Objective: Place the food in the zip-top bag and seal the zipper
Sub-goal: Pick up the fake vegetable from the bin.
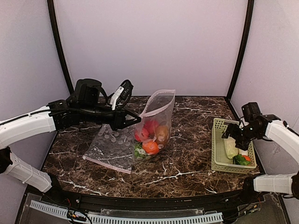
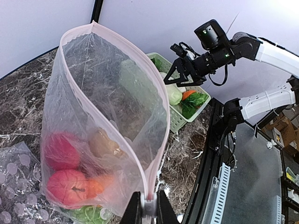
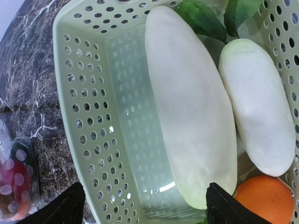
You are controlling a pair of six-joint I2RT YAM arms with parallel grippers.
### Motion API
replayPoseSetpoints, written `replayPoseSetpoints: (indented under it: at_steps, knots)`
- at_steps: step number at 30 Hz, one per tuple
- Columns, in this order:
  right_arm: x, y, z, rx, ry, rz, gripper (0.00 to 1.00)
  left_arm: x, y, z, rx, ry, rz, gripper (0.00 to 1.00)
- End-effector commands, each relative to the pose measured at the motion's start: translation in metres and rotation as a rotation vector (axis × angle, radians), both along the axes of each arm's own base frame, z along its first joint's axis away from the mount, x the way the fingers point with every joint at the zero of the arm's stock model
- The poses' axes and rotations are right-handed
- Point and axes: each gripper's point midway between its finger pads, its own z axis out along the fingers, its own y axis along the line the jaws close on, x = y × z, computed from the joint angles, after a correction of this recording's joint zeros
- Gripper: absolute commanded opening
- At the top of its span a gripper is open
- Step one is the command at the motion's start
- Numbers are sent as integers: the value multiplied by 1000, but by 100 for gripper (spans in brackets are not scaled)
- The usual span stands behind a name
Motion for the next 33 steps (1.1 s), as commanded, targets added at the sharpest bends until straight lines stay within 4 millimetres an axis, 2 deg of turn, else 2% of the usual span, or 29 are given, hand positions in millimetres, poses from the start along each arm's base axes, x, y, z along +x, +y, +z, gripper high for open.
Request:
replayPoseSetpoints:
  at_steps: [1, 5, 7, 12, 19, 24, 26, 33]
  knots:
    - [12, -14, -7, -17, -35, -46, 87, -7, 2, 10, -11, -4, -20, 1]
    - [15, -27, -15, -36, -25, -71, 87, -7, 1, 13, -11, -12, -27, 1]
    - [18, -39, -16, -55, -22, -101, 86, -7, 0, 13, -12, -14, -33, 1]
    - [30, -50, -20, -103, -3, -83, 87, -6, -1, 14, -13, -20, -37, 1]
    - [42, -38, -22, -93, -1, 35, 82, -4, -4, 14, -15, -20, -42, 1]
    - [35, -23, -37, -76, 47, 99, 79, -3, -7, 17, -36, -16, -48, 1]
    - [31, -10, -44, -76, 69, 145, 79, -4, -8, 21, -49, -13, -54, 1]
    - [31, -22, -59, -142, 137, 103, 80, -4, -6, 25, -54, -11, -51, 1]
